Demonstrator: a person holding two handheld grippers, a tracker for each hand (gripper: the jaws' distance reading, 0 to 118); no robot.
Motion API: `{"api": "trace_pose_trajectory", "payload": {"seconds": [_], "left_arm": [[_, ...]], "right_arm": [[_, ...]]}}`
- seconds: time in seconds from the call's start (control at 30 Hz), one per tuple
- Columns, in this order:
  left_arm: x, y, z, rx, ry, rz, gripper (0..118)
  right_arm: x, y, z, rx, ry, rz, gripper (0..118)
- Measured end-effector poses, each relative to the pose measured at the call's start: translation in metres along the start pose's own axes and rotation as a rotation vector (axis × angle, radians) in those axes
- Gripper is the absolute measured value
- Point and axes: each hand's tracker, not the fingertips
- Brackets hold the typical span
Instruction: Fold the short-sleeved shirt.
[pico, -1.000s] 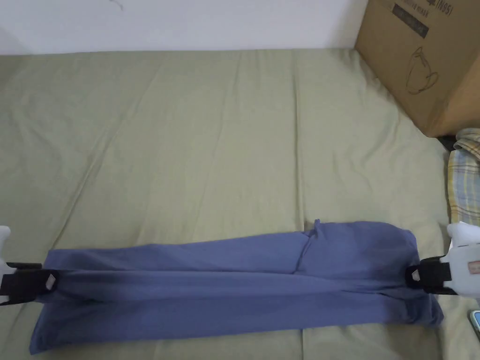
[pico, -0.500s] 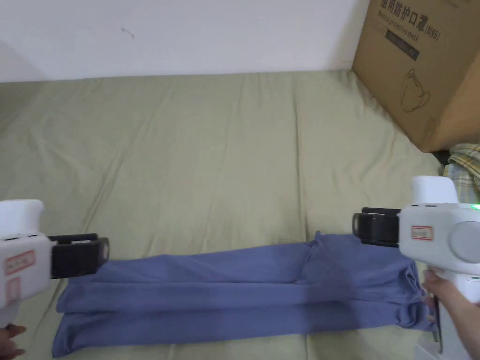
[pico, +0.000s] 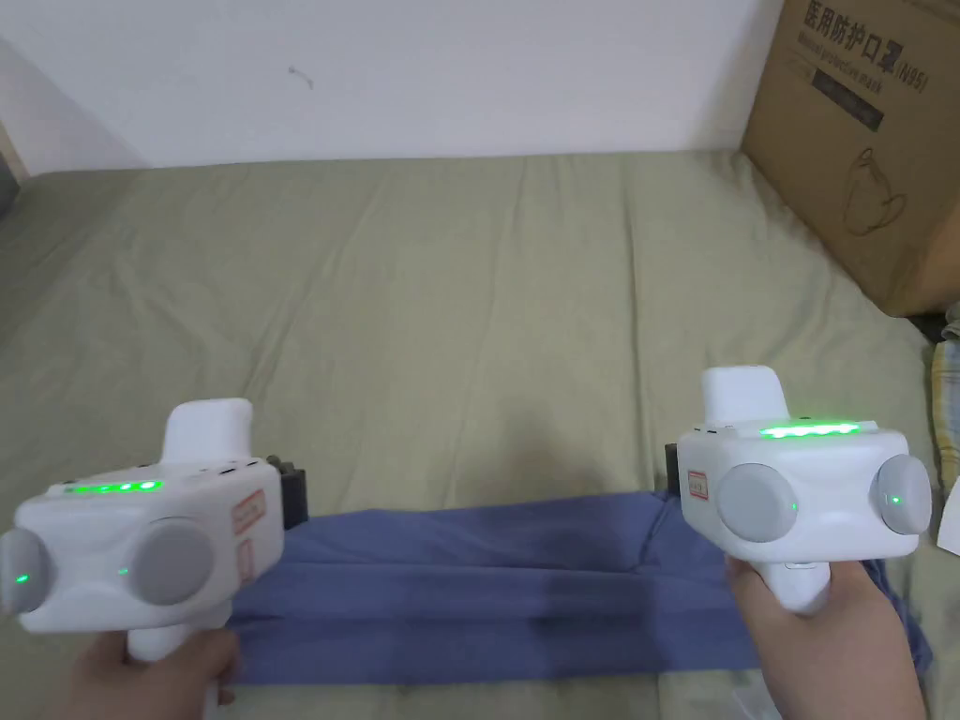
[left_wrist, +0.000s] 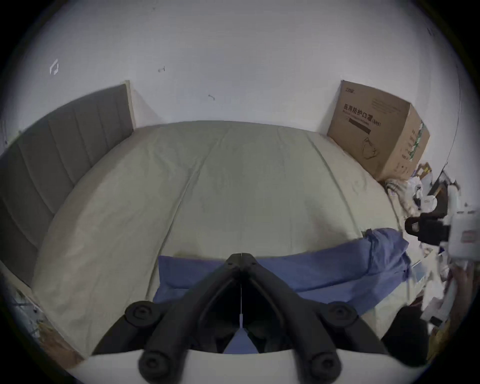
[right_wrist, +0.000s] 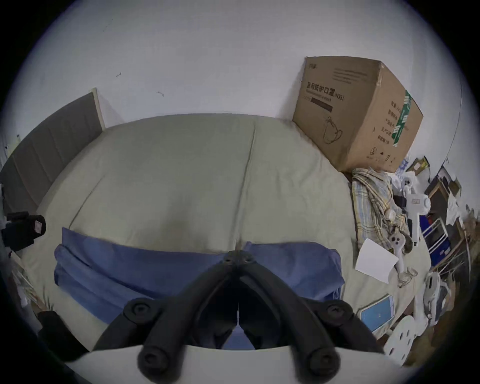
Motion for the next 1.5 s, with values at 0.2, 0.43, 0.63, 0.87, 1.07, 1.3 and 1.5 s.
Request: {"api": "trace_pose_trajectory", "payload": {"seconds": [0.2, 0.43, 0.63, 0.87, 1.07, 1.3, 1.5], "left_arm": [[-0.136, -0.016, -0.024, -0.172, -0.488, 0.380, 5], [-0.186, -0.049, -0.050, -0.251, -0.613, 0.520, 118], [-0.174, -0.066, -0.103, -0.402, -0.768, 0.633, 118], [-0.158, -0.058, -0.131, -0.343, -0.901, 0.731, 78], [-0.148, -0.049, -0.116, -0.322, -0.524, 0.502, 6], [-0.135, -0.010, -0.047, -0.180, -0.250, 0.251, 6], [-0.148, 0.002, -0.004, -0.161, 0.229, -0.077, 6]], "right_arm": [[-0.013, -0.005, -0.013, -0.041, -0.039, 0.016, 0], [-0.022, -0.012, -0.028, -0.081, 0.005, 0.027, 0], [-0.020, -0.016, -0.034, -0.109, 0.013, 0.050, 0], [-0.009, -0.021, -0.043, -0.148, 0.028, 0.047, 0], [-0.012, -0.028, -0.050, -0.177, 0.046, 0.060, 0], [-0.016, -0.024, -0.045, -0.173, 0.084, 0.059, 0], [-0.016, -0.018, -0.033, -0.132, 0.114, 0.056, 0]]}}
